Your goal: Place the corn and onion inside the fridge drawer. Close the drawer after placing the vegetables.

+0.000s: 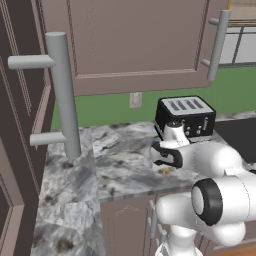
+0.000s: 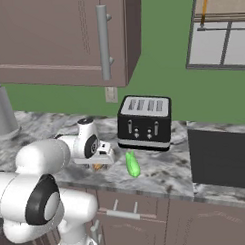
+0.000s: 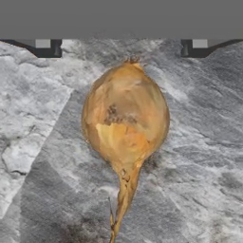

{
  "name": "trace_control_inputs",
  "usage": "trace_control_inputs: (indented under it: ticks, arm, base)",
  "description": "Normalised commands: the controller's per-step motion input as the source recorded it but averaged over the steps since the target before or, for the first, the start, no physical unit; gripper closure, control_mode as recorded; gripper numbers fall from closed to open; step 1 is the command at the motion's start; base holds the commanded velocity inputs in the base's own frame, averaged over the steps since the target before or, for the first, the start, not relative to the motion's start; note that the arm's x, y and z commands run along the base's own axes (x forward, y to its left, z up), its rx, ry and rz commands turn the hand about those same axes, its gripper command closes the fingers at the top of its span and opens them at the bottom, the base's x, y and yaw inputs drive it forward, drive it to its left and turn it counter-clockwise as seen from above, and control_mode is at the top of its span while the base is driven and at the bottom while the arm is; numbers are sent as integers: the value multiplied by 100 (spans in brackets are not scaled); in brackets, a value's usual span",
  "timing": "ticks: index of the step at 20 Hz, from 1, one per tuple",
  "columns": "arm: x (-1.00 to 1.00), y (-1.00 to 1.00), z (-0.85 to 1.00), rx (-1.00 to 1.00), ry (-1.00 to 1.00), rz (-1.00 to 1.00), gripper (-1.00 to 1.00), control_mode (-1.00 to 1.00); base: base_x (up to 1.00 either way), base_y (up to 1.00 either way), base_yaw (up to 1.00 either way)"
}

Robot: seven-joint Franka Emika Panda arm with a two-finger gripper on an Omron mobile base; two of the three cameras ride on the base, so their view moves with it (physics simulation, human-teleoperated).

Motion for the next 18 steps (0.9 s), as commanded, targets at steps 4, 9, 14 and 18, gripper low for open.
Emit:
trace_control_inputs:
  ticks: [4, 9, 14, 18]
  arm:
    - [28, 0, -10, 0, 0, 0, -100, -100]
    - [17, 0, -19, 0, 0, 0, -100, -100]
    - [6, 0, -26, 0, 0, 0, -100, -100]
    - [0, 0, -21, 0, 0, 0, -100, -100]
  base:
    - [0, 0, 0]
    - [0, 0, 0]
    - [0, 0, 0]
    - [0, 0, 0]
